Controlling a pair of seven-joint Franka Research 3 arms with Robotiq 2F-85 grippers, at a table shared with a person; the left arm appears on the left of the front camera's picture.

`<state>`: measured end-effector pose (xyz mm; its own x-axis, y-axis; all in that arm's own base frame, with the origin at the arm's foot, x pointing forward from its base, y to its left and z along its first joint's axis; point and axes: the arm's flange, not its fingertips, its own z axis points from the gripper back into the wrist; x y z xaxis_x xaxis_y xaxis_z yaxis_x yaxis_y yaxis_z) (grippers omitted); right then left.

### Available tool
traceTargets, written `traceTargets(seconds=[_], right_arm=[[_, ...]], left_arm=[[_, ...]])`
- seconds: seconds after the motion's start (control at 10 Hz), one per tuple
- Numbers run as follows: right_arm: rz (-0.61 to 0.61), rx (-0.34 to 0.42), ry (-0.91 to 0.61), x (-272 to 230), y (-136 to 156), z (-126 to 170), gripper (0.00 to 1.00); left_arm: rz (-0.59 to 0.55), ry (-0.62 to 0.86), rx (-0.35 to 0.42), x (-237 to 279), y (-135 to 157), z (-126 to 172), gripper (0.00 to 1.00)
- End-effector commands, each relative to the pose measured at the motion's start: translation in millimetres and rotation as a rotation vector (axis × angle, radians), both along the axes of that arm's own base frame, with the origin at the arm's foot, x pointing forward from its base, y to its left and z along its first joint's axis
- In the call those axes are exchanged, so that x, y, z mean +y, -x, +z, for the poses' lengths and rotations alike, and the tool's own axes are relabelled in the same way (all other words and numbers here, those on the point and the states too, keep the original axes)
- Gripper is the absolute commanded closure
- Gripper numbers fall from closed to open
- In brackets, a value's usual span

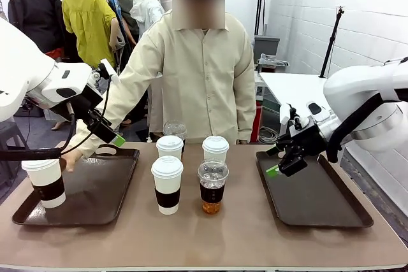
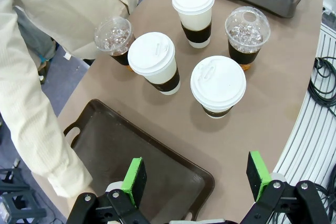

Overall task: Distribute the coffee onto the tray.
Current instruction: Pick up one iced Americano and place it on the right Handle tray.

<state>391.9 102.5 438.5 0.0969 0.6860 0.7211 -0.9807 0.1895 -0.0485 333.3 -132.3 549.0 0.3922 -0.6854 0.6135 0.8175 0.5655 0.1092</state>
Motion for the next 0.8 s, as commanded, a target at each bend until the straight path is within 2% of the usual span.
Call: traceTargets(seconds=[0.0,0.2,0.5,0.7], right_arm=[[-0.001,-0.001,-0.003,0.0,-0.2,0.0,0.00],[-0.008,0.020,-0.074,-2.4,-23.2,-29.5,0.00],[0.011,0.019,-0.095,-3.3,-41.3,-65.3,0.00],[0.072,0.006,-0.127,-3.5,-51.7,-91.5,0.00]], left_arm=[[-0.002,-0.003,0.003,0.7,-0.1,0.5,0.00],[-0.002,-0.003,0.003,0.7,-0.1,0.5,0.00],[-0.002,-0.003,0.003,0.7,-0.1,0.5,0.00],[-0.002,-0.003,0.003,0.7,-0.1,0.5,0.00]])
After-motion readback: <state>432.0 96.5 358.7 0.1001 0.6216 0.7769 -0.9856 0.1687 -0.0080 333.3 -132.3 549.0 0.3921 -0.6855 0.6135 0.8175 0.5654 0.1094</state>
